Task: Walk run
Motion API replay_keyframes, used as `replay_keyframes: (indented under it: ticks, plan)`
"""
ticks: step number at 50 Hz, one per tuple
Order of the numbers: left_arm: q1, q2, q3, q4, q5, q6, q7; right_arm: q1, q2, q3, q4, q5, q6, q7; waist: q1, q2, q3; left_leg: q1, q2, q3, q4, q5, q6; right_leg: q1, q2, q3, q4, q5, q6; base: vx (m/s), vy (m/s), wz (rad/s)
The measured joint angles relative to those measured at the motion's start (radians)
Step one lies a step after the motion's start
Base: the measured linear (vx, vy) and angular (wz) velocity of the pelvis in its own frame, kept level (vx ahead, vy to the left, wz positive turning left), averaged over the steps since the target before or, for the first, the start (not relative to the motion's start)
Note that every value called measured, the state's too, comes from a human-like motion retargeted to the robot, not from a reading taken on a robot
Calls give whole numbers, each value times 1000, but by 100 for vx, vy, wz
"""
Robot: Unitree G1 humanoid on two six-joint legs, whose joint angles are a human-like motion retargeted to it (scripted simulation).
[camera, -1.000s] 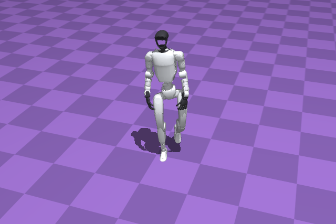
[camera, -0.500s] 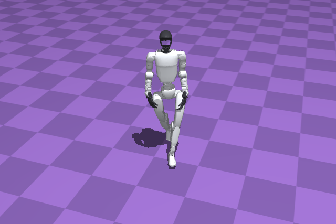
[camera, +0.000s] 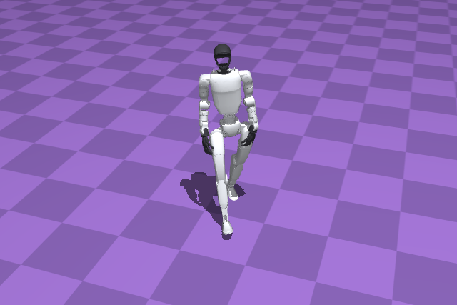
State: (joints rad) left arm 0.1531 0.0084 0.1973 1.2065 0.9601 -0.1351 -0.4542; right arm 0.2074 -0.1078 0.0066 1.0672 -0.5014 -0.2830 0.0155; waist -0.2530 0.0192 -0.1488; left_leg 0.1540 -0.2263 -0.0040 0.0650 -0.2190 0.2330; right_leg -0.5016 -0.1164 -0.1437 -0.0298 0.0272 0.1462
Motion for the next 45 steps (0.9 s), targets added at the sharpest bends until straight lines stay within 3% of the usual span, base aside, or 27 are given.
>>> replay_keyframes:
  ticks: [4,5,8,10,12,15,20,26,30,32,34,35,37,40,42,45]
  plan:
    - [28,-8,0,35,-8,17,14,-1,22,-53,-20,119,-83,43,-77,33,-41,31,41,-34,81,152,-74,16,-16,-49,149,51,-103,99,-60,106]
    - [36,-9,4,47,-24,25,12,0,26,-64,-18,147,-98,49,-99,38,-56,35,54,-36,113,221,-99,30,-18,-65,155,111,-118,90,-62,78]
    - [48,-14,37,79,-96,18,13,-2,33,-78,24,185,-68,102,-84,48,-95,-34,79,-22,315,539,-177,87,32,113,202,54,-166,96,-72,14]
    - [41,-15,32,83,-130,10,34,-17,20,-84,44,174,-7,150,-65,22,-93,-125,105,54,530,694,-166,144,10,73,219,9,-179,97,-73,-20]
    - [27,8,14,58,-145,-1,57,-35,-6,-54,57,121,68,186,-45,3,-83,-224,140,112,736,729,-112,222,11,-29,201,-15,-199,77,-59,-64]
    - [19,44,-21,-14,-103,-41,98,-64,-42,-24,87,2,149,295,-33,-58,-101,-335,113,188,790,575,-58,291,4,-5,164,-50,-217,81,-54,-32]
    - [10,62,-41,-98,-83,-159,190,-62,-73,8,83,-137,188,375,76,-97,-76,-531,45,202,653,359,-113,400,79,86,100,-86,-256,72,-38,-104]
    - [-19,67,-82,-141,-73,-172,164,-39,-59,-27,93,-127,157,350,152,-19,-40,-659,89,174,160,334,-144,528,228,131,72,-179,-297,91,-36,-58]
    - [-19,49,-85,-129,-19,-135,128,-25,-37,-48,105,-89,152,390,154,5,-28,-687,46,157,-138,253,-167,619,269,112,73,-214,-300,111,-33,-19]
    - [-12,37,-67,-121,3,-114,139,-14,-24,-39,116,-73,144,397,163,-6,-32,-682,39,182,-146,224,-202,653,272,117,98,-175,-267,105,-32,-44]
    - [-8,14,-25,-124,-33,-118,170,1,-10,-28,124,-69,141,403,196,-25,-40,-654,50,213,-101,266,-121,679,255,114,140,-76,-214,117,-31,-90]
    - [-7,2,-1,-129,-70,-127,184,10,-4,-23,126,-69,144,406,216,-33,-46,-636,69,276,-70,263,-106,691,236,84,164,-2,-184,127,-28,-121]
    - [-8,-19,48,-132,-143,-135,198,24,7,-26,128,-40,167,380,253,-50,-60,-621,75,207,-19,337,-78,692,203,75,255,219,-113,130,-23,-99]
    - [-13,3,82,-129,-194,-115,121,14,25,-7,122,47,146,302,188,-49,-64,-591,84,116,101,262,-37,596,228,117,530,478,-13,107,-22,5]
    - [-18,37,67,-123,-155,-80,54,-9,13,14,101,53,134,290,173,-61,-41,-515,81,182,113,209,-25,494,185,108,802,493,24,113,-22,-29]
    - [-36,71,34,-96,-81,-29,-10,-37,-6,6,37,-6,133,298,178,17,-26,-414,136,163,67,169,-23,390,244,85,818,382,-56,92,-13,-36]
